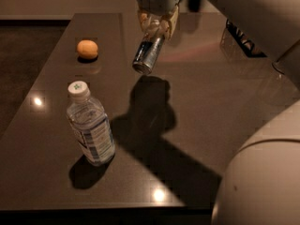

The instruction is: Place redbull can upright

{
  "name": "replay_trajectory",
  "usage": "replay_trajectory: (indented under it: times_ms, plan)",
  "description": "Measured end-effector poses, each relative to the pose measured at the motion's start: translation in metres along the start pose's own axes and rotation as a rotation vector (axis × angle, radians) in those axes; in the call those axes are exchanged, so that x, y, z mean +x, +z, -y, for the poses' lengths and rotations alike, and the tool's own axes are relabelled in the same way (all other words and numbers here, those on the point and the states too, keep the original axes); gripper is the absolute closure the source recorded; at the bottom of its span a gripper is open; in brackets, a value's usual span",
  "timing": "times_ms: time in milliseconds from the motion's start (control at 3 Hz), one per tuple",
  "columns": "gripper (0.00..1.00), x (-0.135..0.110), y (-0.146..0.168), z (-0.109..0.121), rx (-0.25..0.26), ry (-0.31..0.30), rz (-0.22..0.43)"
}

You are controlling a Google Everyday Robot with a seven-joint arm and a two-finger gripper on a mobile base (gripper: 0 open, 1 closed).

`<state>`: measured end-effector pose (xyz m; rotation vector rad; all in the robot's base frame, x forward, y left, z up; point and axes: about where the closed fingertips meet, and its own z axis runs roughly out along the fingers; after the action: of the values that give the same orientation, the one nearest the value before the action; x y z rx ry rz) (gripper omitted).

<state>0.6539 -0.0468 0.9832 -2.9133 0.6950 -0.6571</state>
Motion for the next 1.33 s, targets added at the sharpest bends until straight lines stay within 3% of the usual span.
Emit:
replay_trajectory:
  times_ms: [333, 667, 1333]
  plan:
    - [1.00, 0.003, 0.000, -0.002, 0.000, 0.005, -0.005]
    - [1.00, 0.012, -0.001, -0.008, 0.043, -0.017, -0.042]
    - [1.00, 0.050, 0.002, -0.016, 0.262, -0.172, -0.166]
